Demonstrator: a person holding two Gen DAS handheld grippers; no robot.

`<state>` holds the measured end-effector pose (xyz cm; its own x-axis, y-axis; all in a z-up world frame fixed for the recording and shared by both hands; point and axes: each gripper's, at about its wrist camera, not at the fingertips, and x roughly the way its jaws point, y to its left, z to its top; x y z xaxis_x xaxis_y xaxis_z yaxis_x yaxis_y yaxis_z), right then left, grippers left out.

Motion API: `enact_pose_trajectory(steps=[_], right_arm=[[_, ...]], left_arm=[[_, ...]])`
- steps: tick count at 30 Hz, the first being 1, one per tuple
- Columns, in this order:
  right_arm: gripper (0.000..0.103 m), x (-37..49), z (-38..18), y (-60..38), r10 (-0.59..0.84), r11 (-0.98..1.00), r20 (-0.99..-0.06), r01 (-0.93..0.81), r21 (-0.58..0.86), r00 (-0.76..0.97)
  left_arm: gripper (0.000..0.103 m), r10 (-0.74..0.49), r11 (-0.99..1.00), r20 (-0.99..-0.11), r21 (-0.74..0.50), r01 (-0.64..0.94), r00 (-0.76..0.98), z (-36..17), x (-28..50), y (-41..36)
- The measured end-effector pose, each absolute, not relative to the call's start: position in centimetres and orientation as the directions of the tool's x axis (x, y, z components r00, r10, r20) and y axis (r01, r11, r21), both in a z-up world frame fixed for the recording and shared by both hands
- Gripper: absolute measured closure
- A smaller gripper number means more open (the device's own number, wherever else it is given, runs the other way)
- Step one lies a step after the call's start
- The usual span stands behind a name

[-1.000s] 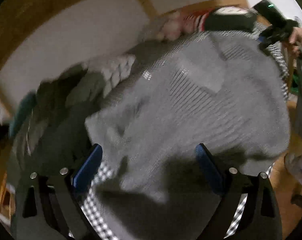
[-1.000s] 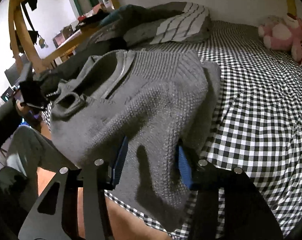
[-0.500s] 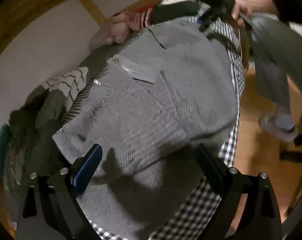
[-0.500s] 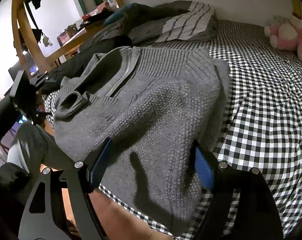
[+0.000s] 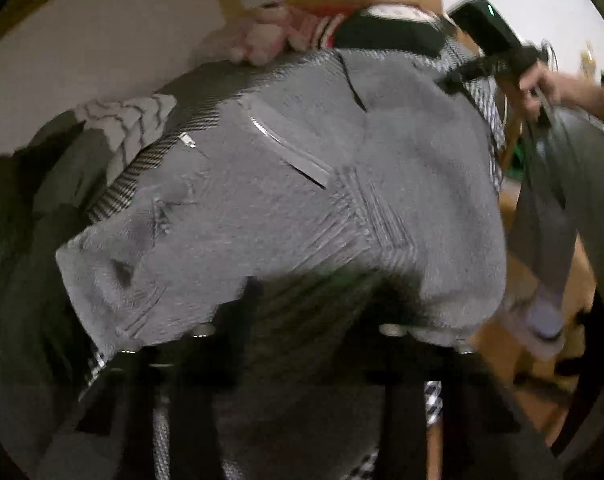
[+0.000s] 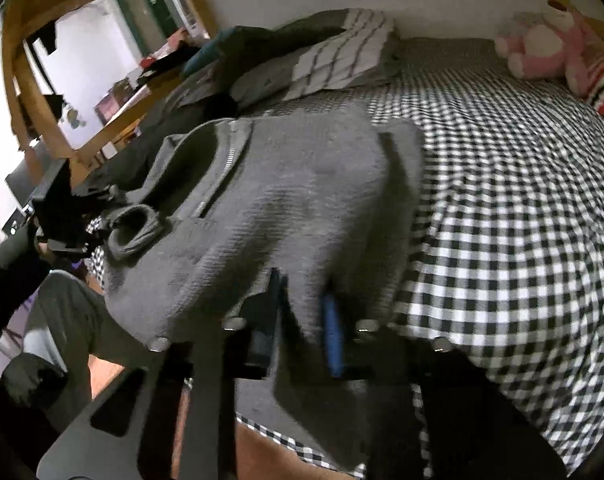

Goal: Fold large clothes

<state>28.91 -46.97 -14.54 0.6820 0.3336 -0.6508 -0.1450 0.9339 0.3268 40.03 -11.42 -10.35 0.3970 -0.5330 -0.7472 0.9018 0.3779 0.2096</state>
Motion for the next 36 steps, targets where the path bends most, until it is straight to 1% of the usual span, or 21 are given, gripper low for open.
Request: enact_pose_trajectory(steps=[1,3,5,6,7,8,9,10,11,12,13,15,19,21,23,26,28,30,32,33,36], right_arm=[[0.088,28.9,-14.6,-47.2,0.338,0.931,-0.649,-0.14,0.338,0.682],[0.089,28.7,-14.3,-47.5,0.367,0.917,-0.629,-0.153,0.368,0.685],[0.087,28.6,-14.0,-47.5,0.393,0.908,-0.619,-0.178,0.38,0.68],[0.086,28.6,-14.0,-47.3,0.37,0.92,-0.627,-0.177,0.35,0.685],[0.076,28.8,-14.0,-47.0,0.341,0.935,-0.642,-0.178,0.307,0.686],[0.068,29.1,-14.1,-46.6,0.332,0.941,-0.657,-0.187,0.283,0.677],[0.057,29.5,-14.2,-45.9,0.343,0.939,-0.663,-0.217,0.268,0.665],[0.056,29.8,-14.1,-45.1,0.356,0.934,-0.662,-0.248,0.256,0.66],[0.059,30.1,-14.0,-44.4,0.356,0.934,-0.663,-0.264,0.24,0.658],[0.08,30.2,-13.6,-43.6,0.358,0.933,-0.66,-0.283,0.223,0.661],[0.092,30.2,-13.2,-43.1,0.371,0.928,-0.652,-0.299,0.224,0.661],[0.092,29.1,-12.1,-42.6,0.418,0.907,-0.618,-0.342,0.246,0.666],[0.095,24.8,-10.8,-43.6,0.56,0.828,-0.573,-0.437,0.352,0.599],[0.095,21.8,-10.6,-44.9,0.628,0.778,-0.54,-0.471,0.415,0.56],[0.095,19.2,-10.7,-46.1,0.666,0.746,-0.517,-0.474,0.467,0.538],[0.095,15.6,-11.4,-48.4,0.661,0.746,-0.49,-0.423,0.515,0.569],[0.095,15.3,-11.9,-48.7,0.622,0.776,-0.516,-0.377,0.505,0.59],[0.095,16.6,-12.4,-47.8,0.596,0.799,-0.551,-0.362,0.48,0.584],[0.095,18.5,-12.6,-46.2,0.585,0.81,-0.58,-0.376,0.449,0.568],[0.095,19.1,-12.6,-45.4,0.595,0.803,-0.577,-0.394,0.446,0.56],[0.095,20.3,-11.8,-43.7,0.619,0.785,-0.53,-0.442,0.434,0.58]], left_arm=[[0.075,-0.548,0.399,-0.738,0.184,0.898,0.395,-10.0,40.0,-10.9],[0.077,-0.604,0.446,-0.705,0.088,0.891,0.372,-9.0,40.2,-9.3],[0.078,-0.684,0.487,-0.638,-0.039,0.873,0.353,-7.2,40.5,-7.1],[0.078,-0.716,0.501,-0.604,-0.096,0.86,0.35,-6.4,40.7,-6.1],[0.078,-0.745,0.517,-0.565,-0.152,0.842,0.355,-5.5,40.7,-4.8],[0.078,-0.756,0.524,-0.55,-0.182,0.832,0.356,-5.1,40.7,-4.1],[0.078,-0.757,0.534,-0.549,-0.207,0.82,0.355,-4.8,40.7,-3.5],[0.078,-0.754,0.539,-0.555,-0.218,0.814,0.351,-4.8,40.7,-3.3],[0.079,-0.753,0.543,-0.559,-0.231,0.807,0.347,-4.7,40.5,-3.1],[0.079,-0.757,0.547,-0.557,-0.254,0.798,0.342,-4.5,40.5,-2.9],[0.079,-0.764,0.551,-0.548,-0.281,0.786,0.34,-4.2,40.4,-2.5],[0.079,-0.789,0.544,-0.519,-0.343,0.765,0.329,-3.3,39.7,-1.5],[0.079,-0.819,0.505,-0.504,-0.405,0.762,0.275,-2.0,36.9,0.1],[0.079,-0.841,0.472,-0.488,-0.456,0.754,0.231,-1.9,35.2,1.6],[0.079,-0.846,0.48,-0.487,-0.519,0.707,0.217,-2.5,33.6,3.8],[0.079,-0.82,0.553,-0.513,-0.598,0.58,0.254,-4.4,33.1,7.1],[0.079,-0.775,0.622,-0.562,-0.599,0.504,0.288,-5.7,33.8,8.5],[0.079,-0.77,0.634,-0.561,-0.625,0.455,0.302,-6.3,35.2,8.9],[0.082,-0.765,0.641,-0.563,-0.621,0.45,0.313,-6.3,36.4,8.4],[0.082,-0.767,0.638,-0.563,-0.617,0.461,0.308,-6.4,37.2,7.8],[0.082,-0.75,0.652,-0.588,-0.582,0.486,0.304,-6.4,38.3,6.4]])
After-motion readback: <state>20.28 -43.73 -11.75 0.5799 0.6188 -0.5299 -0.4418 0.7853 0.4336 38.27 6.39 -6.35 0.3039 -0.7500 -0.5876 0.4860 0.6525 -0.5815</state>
